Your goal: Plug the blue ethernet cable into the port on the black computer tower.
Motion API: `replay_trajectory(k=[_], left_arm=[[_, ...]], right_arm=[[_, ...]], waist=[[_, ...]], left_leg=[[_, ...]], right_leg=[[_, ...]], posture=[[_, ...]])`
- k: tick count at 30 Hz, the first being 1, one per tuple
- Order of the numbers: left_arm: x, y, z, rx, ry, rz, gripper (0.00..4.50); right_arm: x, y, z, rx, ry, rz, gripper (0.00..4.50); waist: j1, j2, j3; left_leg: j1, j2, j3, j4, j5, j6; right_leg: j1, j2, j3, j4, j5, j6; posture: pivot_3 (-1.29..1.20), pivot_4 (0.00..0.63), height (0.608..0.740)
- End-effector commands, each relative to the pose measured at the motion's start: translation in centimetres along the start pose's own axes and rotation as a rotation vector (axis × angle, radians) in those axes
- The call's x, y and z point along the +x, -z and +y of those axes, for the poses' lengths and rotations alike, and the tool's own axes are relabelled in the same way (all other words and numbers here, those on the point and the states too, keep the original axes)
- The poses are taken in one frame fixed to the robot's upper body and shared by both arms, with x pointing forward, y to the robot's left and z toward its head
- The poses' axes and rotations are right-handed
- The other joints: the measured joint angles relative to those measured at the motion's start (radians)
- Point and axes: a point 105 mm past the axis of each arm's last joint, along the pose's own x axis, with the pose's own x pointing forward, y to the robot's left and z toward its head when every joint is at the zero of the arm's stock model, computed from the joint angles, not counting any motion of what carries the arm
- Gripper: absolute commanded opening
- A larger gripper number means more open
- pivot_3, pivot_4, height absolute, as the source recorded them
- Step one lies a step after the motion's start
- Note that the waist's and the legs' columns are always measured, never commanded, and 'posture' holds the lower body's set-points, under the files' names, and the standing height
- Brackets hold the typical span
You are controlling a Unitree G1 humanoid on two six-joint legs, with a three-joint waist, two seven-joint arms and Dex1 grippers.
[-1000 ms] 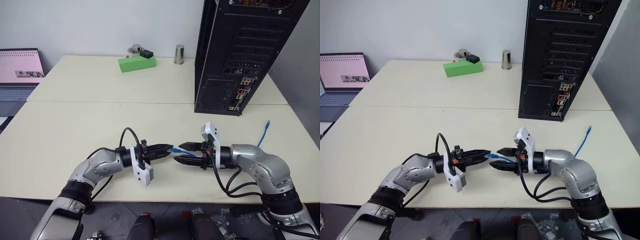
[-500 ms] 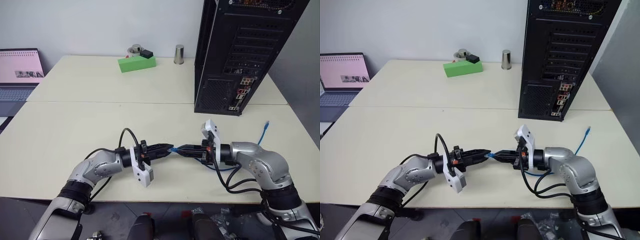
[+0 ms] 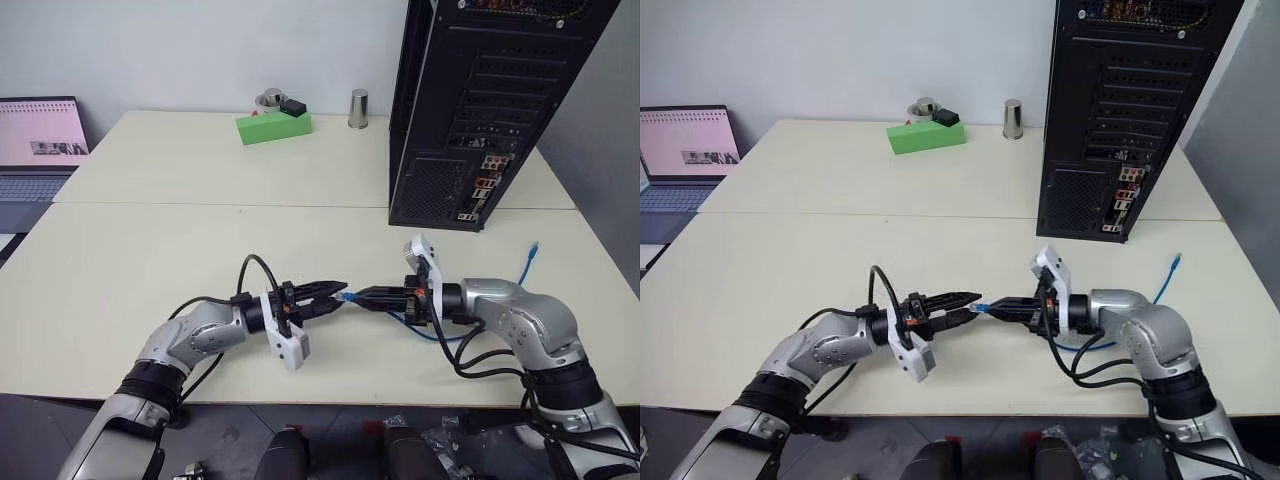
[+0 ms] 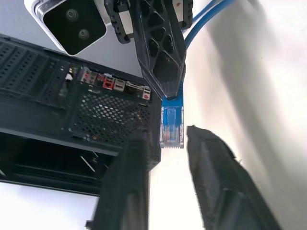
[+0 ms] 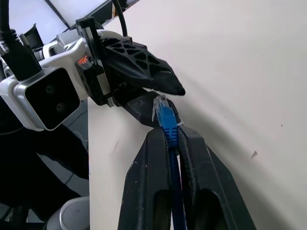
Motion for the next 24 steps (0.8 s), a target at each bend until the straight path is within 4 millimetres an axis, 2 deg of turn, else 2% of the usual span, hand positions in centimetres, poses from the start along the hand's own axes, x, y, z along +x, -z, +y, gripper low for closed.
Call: replay_trajectory(k=[1, 5, 9, 11, 15, 19, 24], left_arm=[[-0.6, 0.3, -0.4, -0.134, 0.013, 0.03, 2.31], [-1.2, 1.1, -0.8, -0.363, 0.008, 0.102, 3.11], [-0.3, 2.2, 0.4, -0.646, -0.094, 0.176, 3.95], [1.3, 2.5, 2.0, -0.782, -0.179, 0.19, 3.95], [4.2, 2.6, 4.5, -0.928, -0.267, 0.207, 3.95], [6.8, 1.6, 6.1, -1.023, -0.283, 0.187, 3.95], [9.4, 0.5, 7.7, -1.043, -0.295, 0.168, 3.95]], right_arm=[[-1.4, -1.5, -0.4, -0.077, 0.048, -0.023, 0.0], [-3.6, -2.3, -1.7, -0.119, 0.184, -0.055, 0.0], [-6.6, -3.6, -4.0, -0.173, 0.449, -0.134, 0.0], [-8.4, -4.0, -5.9, -0.189, 0.675, -0.169, 0.0], [-10.7, -4.6, -7.9, -0.157, 0.989, -0.258, 0.0], [-11.8, -5.1, -8.3, -0.088, 1.166, -0.352, 0.0], [-12.0, -5.9, -8.1, -0.041, 1.268, -0.434, 0.0]], waist=[[0.0, 0.0, 0.0], [-0.001, 0.0, 0.0], [0.001, 0.0, 0.0], [0.002, 0.0, 0.0], [0.0, 0.0, 0.0], [-0.007, 0.0, 0.0], [-0.008, 0.0, 0.0]], left_leg=[[0.0, 0.0, 0.0, 0.0, 0.0, 0.0], [0.0, 0.0, 0.0, 0.0, 0.0, 0.0], [0.0, 0.0, 0.0, 0.0, 0.0, 0.0], [-0.001, 0.0, 0.0, 0.0, 0.0, 0.0], [-0.001, 0.0, -0.001, 0.001, 0.0, 0.0], [-0.001, 0.0, -0.001, 0.0, 0.0, 0.0], [-0.001, 0.0, 0.0, 0.0, 0.0, 0.0]], right_leg=[[0.0, 0.0, 0.0, 0.0, 0.0, 0.0], [0.0, 0.0, 0.0, 0.0, 0.0, 0.0], [0.0, 0.0, 0.0, 0.0, 0.0, 0.0], [0.0, 0.0, 0.0, 0.0, 0.0, 0.0], [0.0, 0.0, 0.0, 0.0, 0.0, 0.0], [0.0, 0.001, 0.0, 0.001, 0.0, 0.0], [-0.001, 0.001, 0.001, 0.001, 0.0, 0.0]], posture=[[0.0, 0.15, 0.74], [0.0, 0.15, 0.74], [0.0, 0.15, 0.74], [0.0, 0.15, 0.74], [0.0, 0.15, 0.74], [0.0, 0.15, 0.74], [0.0, 0.15, 0.74]])
